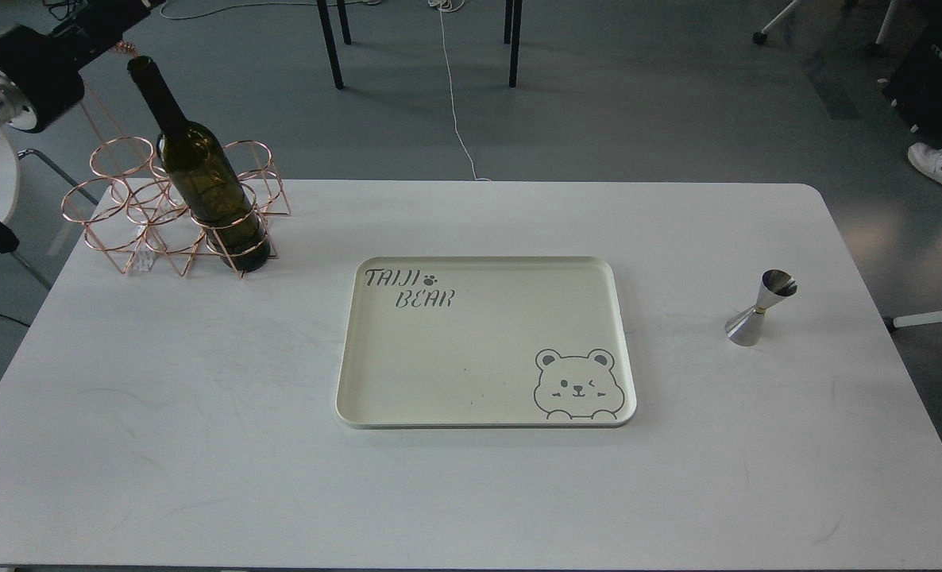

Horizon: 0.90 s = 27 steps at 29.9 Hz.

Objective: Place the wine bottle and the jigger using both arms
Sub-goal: 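Release the bottle and withdraw the left gripper upward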

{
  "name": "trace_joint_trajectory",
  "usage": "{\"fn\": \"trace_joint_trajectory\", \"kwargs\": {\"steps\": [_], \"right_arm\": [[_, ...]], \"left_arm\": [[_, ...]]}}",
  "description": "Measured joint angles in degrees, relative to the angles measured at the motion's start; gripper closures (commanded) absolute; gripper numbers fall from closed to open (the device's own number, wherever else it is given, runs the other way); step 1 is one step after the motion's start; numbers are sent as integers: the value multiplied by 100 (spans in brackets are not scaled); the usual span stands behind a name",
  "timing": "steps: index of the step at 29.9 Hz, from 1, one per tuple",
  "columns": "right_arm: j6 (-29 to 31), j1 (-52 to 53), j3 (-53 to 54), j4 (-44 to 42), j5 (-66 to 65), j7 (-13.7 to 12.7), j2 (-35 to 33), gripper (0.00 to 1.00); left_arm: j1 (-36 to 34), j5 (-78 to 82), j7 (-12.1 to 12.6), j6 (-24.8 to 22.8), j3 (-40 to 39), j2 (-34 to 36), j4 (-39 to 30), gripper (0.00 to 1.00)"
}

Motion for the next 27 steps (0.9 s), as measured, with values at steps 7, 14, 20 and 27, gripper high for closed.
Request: {"fn": "trace_joint_trajectory", "kwargs": {"steps": [7,14,20,27], "right_arm": [[-45,-11,16,-288,0,0,3,1],[-42,-188,74,-369,211,0,59,1],[5,-520,67,-421,1076,-82,79,1],[42,-784,90,-456,2216,-556,262,1]], "left_arm": [[-35,-2094,-16,-59,7,304,246,2],[34,-4319,-82,-464,-36,353,734,2],[331,-6485,-149,-1275,-36,279,1171,2],[663,-8095,-132,-1763,-99,-132,1580,2]]}}
